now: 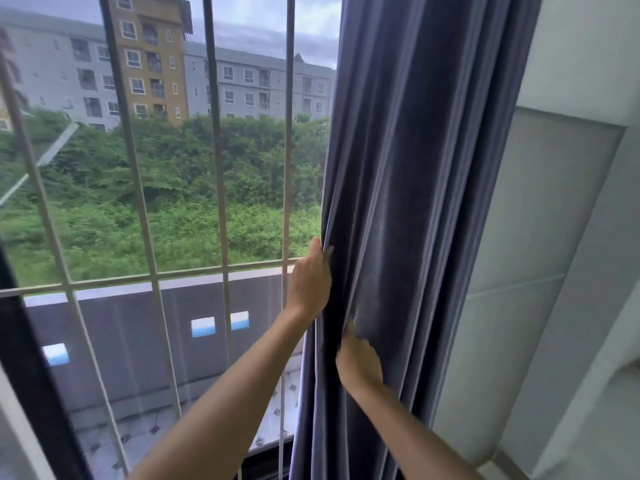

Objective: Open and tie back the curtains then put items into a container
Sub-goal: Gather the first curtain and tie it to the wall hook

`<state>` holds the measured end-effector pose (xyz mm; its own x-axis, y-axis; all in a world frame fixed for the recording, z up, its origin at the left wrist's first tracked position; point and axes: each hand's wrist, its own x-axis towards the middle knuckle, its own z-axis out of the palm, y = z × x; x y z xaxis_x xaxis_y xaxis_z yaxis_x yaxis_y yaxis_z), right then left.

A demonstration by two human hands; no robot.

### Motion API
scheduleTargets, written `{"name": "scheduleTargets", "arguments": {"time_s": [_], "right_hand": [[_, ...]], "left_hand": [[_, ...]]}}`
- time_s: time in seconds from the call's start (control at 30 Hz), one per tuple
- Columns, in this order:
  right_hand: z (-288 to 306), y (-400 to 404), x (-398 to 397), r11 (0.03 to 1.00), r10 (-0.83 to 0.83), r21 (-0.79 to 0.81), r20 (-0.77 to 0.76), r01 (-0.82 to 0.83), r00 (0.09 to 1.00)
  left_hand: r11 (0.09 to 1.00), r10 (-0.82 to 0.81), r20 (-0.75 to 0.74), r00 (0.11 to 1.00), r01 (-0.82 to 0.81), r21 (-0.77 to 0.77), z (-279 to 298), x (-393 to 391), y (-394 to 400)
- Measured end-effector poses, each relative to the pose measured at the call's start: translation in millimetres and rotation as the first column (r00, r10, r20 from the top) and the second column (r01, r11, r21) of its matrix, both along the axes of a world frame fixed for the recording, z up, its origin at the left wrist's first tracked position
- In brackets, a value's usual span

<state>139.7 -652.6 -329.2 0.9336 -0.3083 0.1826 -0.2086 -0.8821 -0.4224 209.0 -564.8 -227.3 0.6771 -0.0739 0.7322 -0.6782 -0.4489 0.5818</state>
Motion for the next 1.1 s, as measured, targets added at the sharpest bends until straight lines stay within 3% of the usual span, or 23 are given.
{"name": "scheduleTargets", "arguments": {"time_s": [0.13, 0.27, 0.37, 0.53, 0.73, 0.93, 1.1], "right_hand": [[-26, 5, -11, 0.996, 0.046, -0.075, -0.064, -0.051, 0.997], [-39, 6, -19, 0.993, 0.042, -0.105, -0.097, -0.052, 0.994], [-36, 10, -13, 0.991, 0.053, -0.115, -0.126, -0.068, 0.991], [-38, 20, -9, 0.992, 0.077, -0.094, -0.106, -0.087, 0.991], [-41, 28, -9, 0.987, 0.091, -0.13, -0.055, -0.098, 0.994], [-43, 33, -8, 0.98, 0.098, -0.165, -0.068, -0.108, 0.993], [-22, 31, -8, 0.977, 0.183, -0.068, -0.216, -0.202, 0.959]], "left_hand": [[1.0, -0.011, -0.036, 0.999, 0.011, 0.017, 1, 0, -2], [0.988, -0.155, -0.152, 0.976, 0.151, -0.036, 3, -14, -7], [0.97, -0.233, -0.146, 0.961, 0.241, 0.044, 0, -17, -12], [0.969, -0.179, -0.15, 0.972, 0.2, 0.142, 2, -9, -14], [0.946, -0.091, 0.003, 0.996, 0.085, 0.312, 7, 0, 0], [0.823, 0.035, 0.331, 0.943, -0.215, 0.525, 15, -2, 9], [0.813, 0.024, 0.333, 0.943, -0.212, 0.543, 19, 2, 13]]}}
